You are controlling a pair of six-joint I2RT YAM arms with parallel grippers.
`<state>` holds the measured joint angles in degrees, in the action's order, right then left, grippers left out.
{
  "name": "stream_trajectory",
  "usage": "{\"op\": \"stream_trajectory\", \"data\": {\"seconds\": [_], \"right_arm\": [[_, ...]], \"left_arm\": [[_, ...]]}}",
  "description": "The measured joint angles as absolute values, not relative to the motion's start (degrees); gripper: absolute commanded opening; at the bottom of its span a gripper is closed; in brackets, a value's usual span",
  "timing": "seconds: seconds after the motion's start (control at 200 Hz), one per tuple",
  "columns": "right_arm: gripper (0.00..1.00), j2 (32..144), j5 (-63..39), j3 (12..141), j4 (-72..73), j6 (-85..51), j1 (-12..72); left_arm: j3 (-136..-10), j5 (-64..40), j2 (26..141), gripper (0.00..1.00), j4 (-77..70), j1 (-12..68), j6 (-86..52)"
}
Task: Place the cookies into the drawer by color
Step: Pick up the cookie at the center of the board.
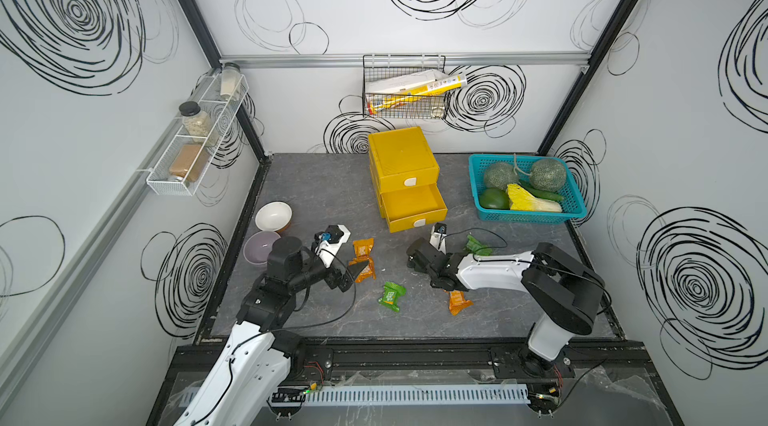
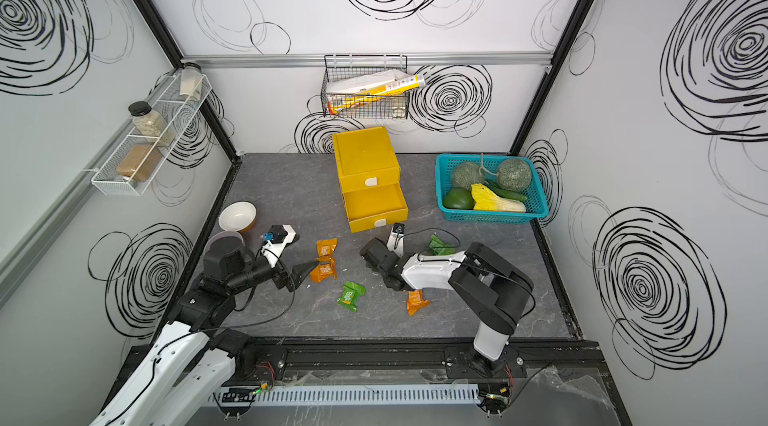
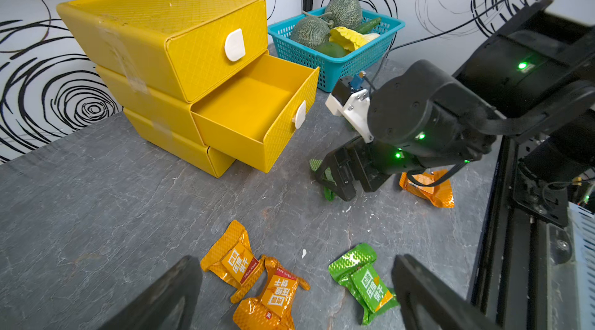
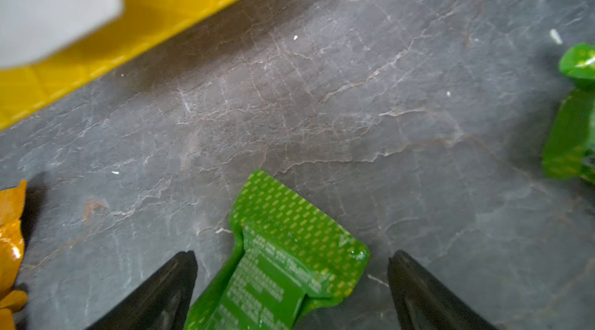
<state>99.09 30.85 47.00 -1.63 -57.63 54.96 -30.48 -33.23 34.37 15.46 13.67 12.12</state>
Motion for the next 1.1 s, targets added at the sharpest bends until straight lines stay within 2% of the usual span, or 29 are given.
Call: {"op": "stream_trajectory", "data": {"seconds": [0.235,0.501,0.566,0.681,1.096], "right_arm": [[0.88,101.38,31.09,48.69,-1.83,-57.39,55.22],[0.64,102.19,31.14,48.93,-0.86,-57.21,55.75],[0.64,102.19,30.83,48.86,-0.54,-57.17,55.92],[0.77,102.19,30.57,48.80,-0.23,-56.88,56.29],[0.80,101.23,31.09,48.14,-2.55,-56.38,59.05]], "left_arm": [[-30.70,-38.26,33.65,0.99,18.52,13.56,14.55],[-29.65,-38.87,33.65,0.99,18.63,13.85,16.16],[-29.50,-38.28,33.45,0.99,18.52,13.87,17.26],[-28.25,-37.43,32.64,0.99,18.79,13.87,19.64],[-26.61,-36.42,32.51,0.99,19.29,15.09,20.84]]}}
